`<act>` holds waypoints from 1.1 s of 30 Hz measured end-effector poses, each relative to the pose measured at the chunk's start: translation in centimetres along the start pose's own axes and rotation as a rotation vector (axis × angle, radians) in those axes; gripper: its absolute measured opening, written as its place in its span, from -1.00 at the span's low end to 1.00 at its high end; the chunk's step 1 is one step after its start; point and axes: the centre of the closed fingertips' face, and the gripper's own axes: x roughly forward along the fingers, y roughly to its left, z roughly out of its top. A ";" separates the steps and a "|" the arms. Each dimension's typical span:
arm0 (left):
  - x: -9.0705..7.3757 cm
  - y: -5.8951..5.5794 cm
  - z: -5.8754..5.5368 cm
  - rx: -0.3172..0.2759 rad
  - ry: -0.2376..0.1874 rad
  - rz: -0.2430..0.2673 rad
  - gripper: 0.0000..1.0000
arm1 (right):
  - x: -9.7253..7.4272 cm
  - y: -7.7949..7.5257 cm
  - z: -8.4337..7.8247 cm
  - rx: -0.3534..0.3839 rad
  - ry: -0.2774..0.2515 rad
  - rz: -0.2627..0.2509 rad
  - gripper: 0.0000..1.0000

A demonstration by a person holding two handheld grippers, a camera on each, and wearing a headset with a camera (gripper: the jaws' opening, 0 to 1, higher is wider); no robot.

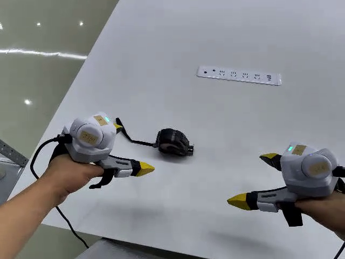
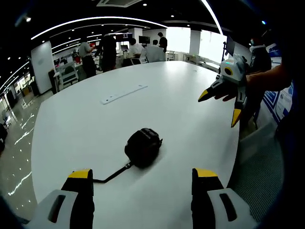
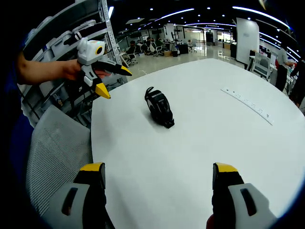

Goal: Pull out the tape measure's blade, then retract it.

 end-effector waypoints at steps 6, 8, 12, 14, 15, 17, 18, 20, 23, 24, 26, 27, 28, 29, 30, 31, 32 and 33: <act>1.0 0.3 0.4 0.017 0.005 -0.012 0.61 | 1.1 -0.3 0.7 -0.022 0.002 0.020 0.77; 1.3 0.5 0.6 0.023 0.005 -0.015 0.61 | 1.5 -0.5 0.9 -0.031 0.003 0.026 0.77; 1.9 0.8 0.8 0.035 0.007 -0.018 0.59 | 2.2 -0.6 1.5 -0.051 0.006 0.038 0.75; 2.2 1.0 0.9 0.039 0.007 -0.021 0.58 | 2.7 -0.8 1.6 -0.066 0.010 0.044 0.75; 2.3 1.0 1.0 0.045 0.010 -0.023 0.58 | 2.9 -0.9 1.7 -0.070 0.011 0.049 0.74; 2.5 1.1 1.1 0.048 0.011 -0.024 0.57 | 3.3 -1.0 2.0 -0.078 0.013 0.055 0.73; 2.6 1.2 1.1 0.049 0.012 -0.027 0.57 | 3.5 -0.9 2.1 -0.085 0.016 0.060 0.73; 2.8 1.3 1.2 0.055 0.015 -0.030 0.57 | 4.0 -0.9 2.4 -0.092 0.016 0.068 0.72; 3.1 1.3 1.4 0.063 0.019 -0.036 0.56 | 4.5 -0.8 2.6 -0.104 0.019 0.079 0.71; 3.2 1.3 1.4 0.068 0.021 -0.038 0.55 | 4.7 -0.7 2.7 -0.108 0.020 0.083 0.70; 3.5 1.3 1.5 0.074 0.022 -0.042 0.55 | 5.1 -0.6 2.9 -0.116 0.022 0.093 0.68; 3.6 1.4 1.5 0.077 0.024 -0.044 0.54 | 5.2 -0.6 3.0 -0.117 0.022 0.095 0.68; 3.8 1.4 1.6 0.084 0.027 -0.048 0.54 | 5.5 -0.6 3.0 -0.121 0.022 0.099 0.68; 3.9 1.4 1.6 0.088 0.029 -0.048 0.54 | 5.7 -0.6 3.1 -0.123 0.022 0.103 0.68; 4.0 1.4 1.7 0.094 0.031 -0.050 0.54 | 5.9 -0.6 3.2 -0.128 0.023 0.108 0.67; 4.1 1.4 1.8 0.098 0.031 -0.053 0.53 | 6.1 -0.6 3.3 -0.132 0.023 0.110 0.66; 4.2 1.4 1.9 0.101 0.031 -0.055 0.53 | 6.3 -0.6 3.4 -0.135 0.022 0.113 0.66; 4.4 1.4 1.9 0.104 0.034 -0.056 0.53 | 6.5 -0.6 3.5 -0.139 0.024 0.119 0.66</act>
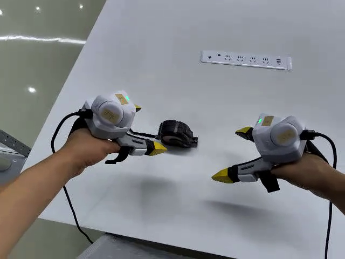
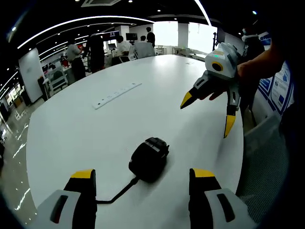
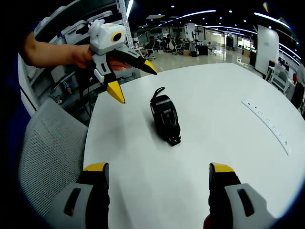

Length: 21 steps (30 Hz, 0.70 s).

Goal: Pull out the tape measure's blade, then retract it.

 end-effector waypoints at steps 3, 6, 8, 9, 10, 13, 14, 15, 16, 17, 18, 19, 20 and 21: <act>0.4 0.1 0.1 0.014 0.005 -0.005 0.52 | 0.5 0.0 0.3 -0.024 0.008 0.011 0.64; 0.8 0.2 0.3 0.034 0.013 -0.010 0.50 | 1.0 0.0 0.6 -0.041 0.008 0.024 0.60; 1.0 0.3 0.5 0.046 0.016 -0.014 0.49 | 1.3 0.0 0.9 -0.051 0.011 0.028 0.59; 1.1 0.4 0.6 0.049 0.015 -0.016 0.49 | 1.4 0.0 1.0 -0.055 0.011 0.031 0.58; 1.3 0.4 0.7 0.055 0.017 -0.019 0.48 | 1.6 0.0 1.1 -0.072 0.014 0.037 0.56; 1.7 0.5 1.0 0.086 0.025 -0.025 0.47 | 2.1 -0.1 1.6 -0.094 0.012 0.044 0.53; 1.9 0.4 1.2 0.093 0.024 -0.034 0.47 | 2.3 -0.1 1.7 -0.099 0.011 0.047 0.53; 2.0 0.4 1.2 0.099 0.025 -0.037 0.46 | 2.4 -0.1 1.8 -0.107 0.012 0.050 0.51; 2.1 0.4 1.3 0.109 0.028 -0.039 0.45 | 2.6 -0.2 1.9 -0.118 0.011 0.050 0.49; 2.3 0.4 1.3 0.124 0.033 -0.041 0.44 | 2.7 -0.3 2.0 -0.119 0.010 0.052 0.49; 2.5 0.3 1.4 0.137 0.035 -0.045 0.42 | 2.9 -0.3 2.1 -0.124 0.011 0.054 0.48; 2.6 0.3 1.5 0.143 0.035 -0.047 0.39 | 3.0 -0.4 2.1 -0.137 0.012 0.054 0.45; 2.8 0.3 1.6 0.149 0.035 -0.048 0.38 | 3.1 -0.5 2.2 -0.150 0.011 0.052 0.43; 2.9 0.2 1.6 0.158 0.038 -0.053 0.37 | 3.2 -0.5 2.3 -0.153 0.011 0.054 0.42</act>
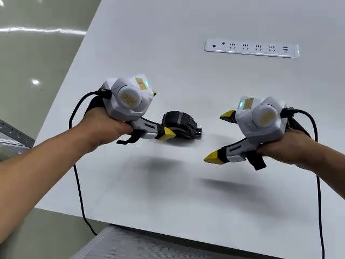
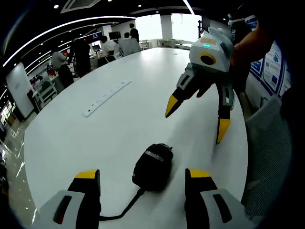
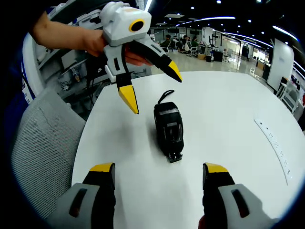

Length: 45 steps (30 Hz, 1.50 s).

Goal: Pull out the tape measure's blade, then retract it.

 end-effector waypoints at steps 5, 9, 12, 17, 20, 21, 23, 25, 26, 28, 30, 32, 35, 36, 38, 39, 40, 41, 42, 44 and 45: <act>0.8 -0.5 0.4 0.065 0.012 -0.020 0.32 | 0.6 -0.5 0.0 -0.020 0.004 0.002 0.35; 1.6 -0.8 0.4 0.121 0.027 -0.038 0.26 | 1.3 -1.0 -0.2 -0.043 0.017 -0.007 0.30; 2.2 -1.0 0.3 0.151 0.039 -0.050 0.22 | 1.8 -1.2 -0.3 -0.060 0.023 -0.006 0.26; 3.0 -1.3 0.3 0.203 0.059 -0.072 0.18 | 2.6 -1.5 -0.3 -0.069 0.022 0.003 0.19; 3.5 -1.5 0.2 0.249 0.076 -0.081 0.11 | 3.4 -1.9 -0.8 -0.080 0.030 0.009 0.15; 3.9 -1.5 0.1 0.254 0.080 -0.088 0.11 | 3.6 -2.0 -1.0 -0.083 0.033 0.010 0.13; 4.1 -1.6 0.1 0.268 0.083 -0.099 0.11 | 3.7 -2.1 -1.0 -0.088 0.033 0.012 0.11; 4.4 -1.7 0.1 0.286 0.091 -0.106 0.10 | 3.9 -2.2 -1.1 -0.092 0.035 0.012 0.09; 4.5 -1.8 0.0 0.295 0.096 -0.112 0.09 | 4.0 -2.2 -1.1 -0.092 0.034 0.011 0.09; 4.6 -1.9 -0.1 0.298 0.101 -0.125 0.07 | 4.2 -2.3 -1.1 -0.096 0.032 0.014 0.05; 4.6 -1.8 -0.1 0.305 0.102 -0.129 0.04 | 4.5 -2.4 -1.2 -0.106 0.033 0.016 0.00; 4.7 -1.7 -0.1 0.313 0.103 -0.135 0.02 | 4.7 -2.4 -1.3 -0.113 0.035 0.018 -0.03; 4.8 -1.7 -0.1 0.325 0.107 -0.139 -0.01 | 4.9 -2.4 -1.3 -0.127 0.037 0.018 -0.09; 4.9 -1.6 -0.1 0.327 0.109 -0.143 -0.01 | 5.1 -2.5 -1.3 -0.129 0.036 0.020 -0.11; 5.0 -1.6 -0.3 0.334 0.114 -0.147 -0.04 | 5.2 -2.4 -1.3 -0.131 0.035 0.026 -0.13; 5.1 -1.6 -0.4 0.341 0.117 -0.149 -0.05 | 5.4 -2.4 -1.4 -0.139 0.035 0.031 -0.17; 5.1 -1.7 -0.4 0.346 0.121 -0.153 -0.06 | 5.5 -2.4 -1.4 -0.147 0.035 0.031 -0.20; 5.1 -1.8 -0.5 0.351 0.124 -0.158 -0.07 | 5.7 -2.5 -1.5 -0.150 0.038 0.032 -0.22; 5.2 -1.9 -0.5 0.355 0.125 -0.165 -0.09 | 5.9 -2.5 -1.6 -0.152 0.040 0.033 -0.23; 5.3 -1.9 -0.7 0.378 0.130 -0.169 -0.16 | 6.0 -2.5 -1.6 -0.155 0.036 0.038 -0.28; 5.3 -2.0 -0.8 0.384 0.135 -0.170 -0.18 | 6.1 -2.6 -1.6 -0.159 0.035 0.037 -0.31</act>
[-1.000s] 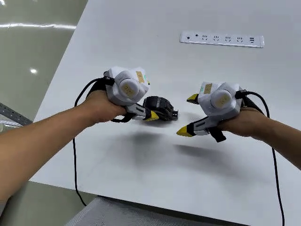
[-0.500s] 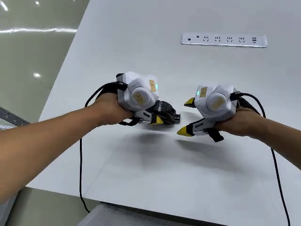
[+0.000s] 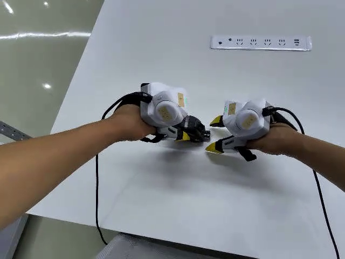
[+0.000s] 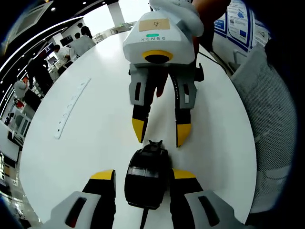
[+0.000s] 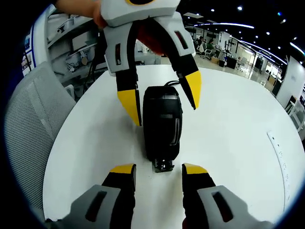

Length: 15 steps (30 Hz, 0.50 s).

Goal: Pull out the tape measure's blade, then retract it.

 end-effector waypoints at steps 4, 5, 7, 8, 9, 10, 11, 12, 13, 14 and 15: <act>0.3 -0.1 -0.2 0.008 0.007 -0.020 -0.21 | 0.2 -0.2 0.3 -0.009 -0.007 0.001 -0.41; 0.3 -0.1 -0.2 0.009 0.004 -0.023 -0.21 | 0.3 -0.2 0.3 -0.008 -0.008 0.003 -0.42; 0.3 -0.1 -0.1 0.012 0.003 -0.026 -0.22 | 0.4 -0.3 0.3 -0.011 -0.005 0.006 -0.44; 0.3 0.0 -0.1 0.014 0.003 -0.027 -0.24 | 0.5 -0.3 0.3 -0.014 -0.003 0.008 -0.45; 0.4 0.1 -0.1 0.015 0.002 -0.030 -0.26 | 0.5 -0.3 0.2 -0.017 0.000 0.009 -0.47; 0.4 -0.1 0.0 0.016 0.001 -0.040 -0.28 | 0.5 -0.4 0.2 -0.022 0.001 0.009 -0.51; 0.5 -0.2 0.0 0.020 0.002 -0.047 -0.29 | 0.5 -0.4 0.2 -0.025 0.001 0.010 -0.54; 0.4 -0.3 0.0 0.024 0.002 -0.050 -0.30 | 0.5 -0.4 0.1 -0.025 0.002 0.010 -0.56; 0.5 -0.3 0.0 0.027 0.003 -0.053 -0.30 | 0.4 -0.4 0.1 -0.029 0.003 0.010 -0.60; 0.5 -0.4 0.1 0.027 0.003 -0.055 -0.31 | 0.4 -0.5 0.1 -0.028 0.000 0.011 -0.61; 0.5 -0.4 0.1 0.025 0.003 -0.056 -0.31 | 0.4 -0.5 0.0 -0.025 -0.003 0.013 -0.63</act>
